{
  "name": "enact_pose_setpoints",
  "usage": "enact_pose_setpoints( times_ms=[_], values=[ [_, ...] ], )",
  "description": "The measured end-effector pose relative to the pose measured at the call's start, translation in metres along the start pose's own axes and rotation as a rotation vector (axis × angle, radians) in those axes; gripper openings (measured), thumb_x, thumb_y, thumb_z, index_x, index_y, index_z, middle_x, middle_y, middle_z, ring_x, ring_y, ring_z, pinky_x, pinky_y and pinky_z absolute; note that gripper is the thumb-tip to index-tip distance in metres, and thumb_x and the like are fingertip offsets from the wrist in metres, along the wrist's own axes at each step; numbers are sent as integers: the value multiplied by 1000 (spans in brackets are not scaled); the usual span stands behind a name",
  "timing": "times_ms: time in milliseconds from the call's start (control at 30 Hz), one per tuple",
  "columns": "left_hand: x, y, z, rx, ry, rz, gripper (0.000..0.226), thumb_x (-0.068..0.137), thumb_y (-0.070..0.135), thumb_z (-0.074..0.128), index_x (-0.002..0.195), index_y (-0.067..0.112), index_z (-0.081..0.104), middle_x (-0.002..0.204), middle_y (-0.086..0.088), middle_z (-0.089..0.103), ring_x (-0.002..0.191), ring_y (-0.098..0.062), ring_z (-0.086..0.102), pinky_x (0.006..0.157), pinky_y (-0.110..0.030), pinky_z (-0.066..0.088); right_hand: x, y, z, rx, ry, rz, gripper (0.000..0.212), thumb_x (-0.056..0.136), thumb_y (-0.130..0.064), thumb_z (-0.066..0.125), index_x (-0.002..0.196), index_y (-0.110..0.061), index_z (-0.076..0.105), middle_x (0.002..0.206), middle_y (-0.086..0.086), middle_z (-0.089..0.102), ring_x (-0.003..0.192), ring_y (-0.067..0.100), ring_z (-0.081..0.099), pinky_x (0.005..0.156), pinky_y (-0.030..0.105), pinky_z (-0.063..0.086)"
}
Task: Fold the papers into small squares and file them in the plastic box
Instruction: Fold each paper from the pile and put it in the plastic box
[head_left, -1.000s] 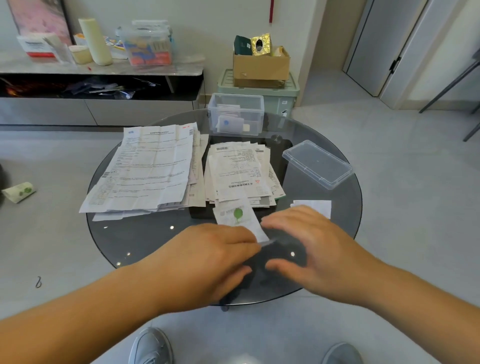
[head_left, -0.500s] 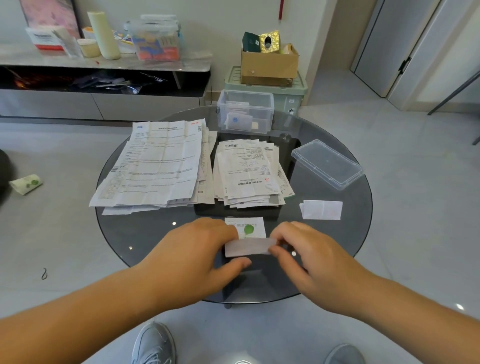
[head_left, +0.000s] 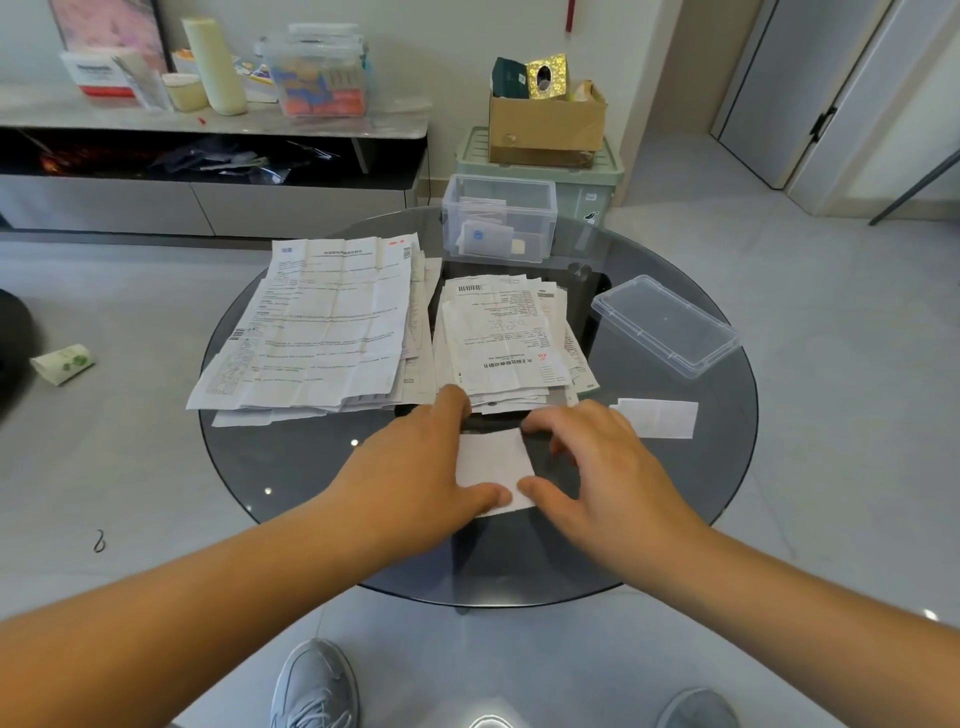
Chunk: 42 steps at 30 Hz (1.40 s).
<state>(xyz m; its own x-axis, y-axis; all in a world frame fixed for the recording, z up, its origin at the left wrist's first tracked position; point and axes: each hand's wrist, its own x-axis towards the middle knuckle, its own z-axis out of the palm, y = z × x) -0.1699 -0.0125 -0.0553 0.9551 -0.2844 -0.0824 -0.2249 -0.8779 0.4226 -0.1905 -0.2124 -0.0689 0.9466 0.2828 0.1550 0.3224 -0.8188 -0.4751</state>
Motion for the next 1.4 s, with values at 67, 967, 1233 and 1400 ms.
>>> enact_pose_setpoints(
  times_ms=[67, 967, 1233, 1400],
  values=[
    [1, -2, -1, 24, 0, 7, 72, 75, 68, 71, 129, 35, 35, 120, 7, 50, 107, -14, 53, 88, -34, 53, -2, 0, 1, -30, -28, -91, 27, 93, -39, 66, 119, -34, 65, 107, -15, 45, 106, 4, 39, 88, 21, 43],
    [9, 14, -22, 51, -248, -2, 64, 66, 54, 88, 116, 34, 55, 95, 16, 55, 86, -6, 55, 76, -24, 50, -9, 6, -16, 22, -264, -122, 25, 93, -45, 61, 117, -41, 68, 120, -30, 45, 120, -5, 35, 86, 13, 37],
    [7, 17, -21, -3, -311, 18, 40, 66, 51, 89, 76, 28, 58, 78, 10, 59, 71, -7, 55, 59, -21, 38, -2, 0, -18, 182, -189, 76, 37, 88, -41, 71, 122, -43, 55, 104, -24, 58, 98, -2, 55, 80, 17, 48],
    [6, 11, -23, -278, -285, -9, 39, 61, 46, 93, 65, 25, 61, 57, 14, 56, 54, -2, 47, 54, -17, 36, 1, 0, -19, 431, -188, 211, 31, 84, -27, 79, 109, -33, 62, 77, -10, 69, 72, 4, 66, 70, 20, 52]
  ],
)
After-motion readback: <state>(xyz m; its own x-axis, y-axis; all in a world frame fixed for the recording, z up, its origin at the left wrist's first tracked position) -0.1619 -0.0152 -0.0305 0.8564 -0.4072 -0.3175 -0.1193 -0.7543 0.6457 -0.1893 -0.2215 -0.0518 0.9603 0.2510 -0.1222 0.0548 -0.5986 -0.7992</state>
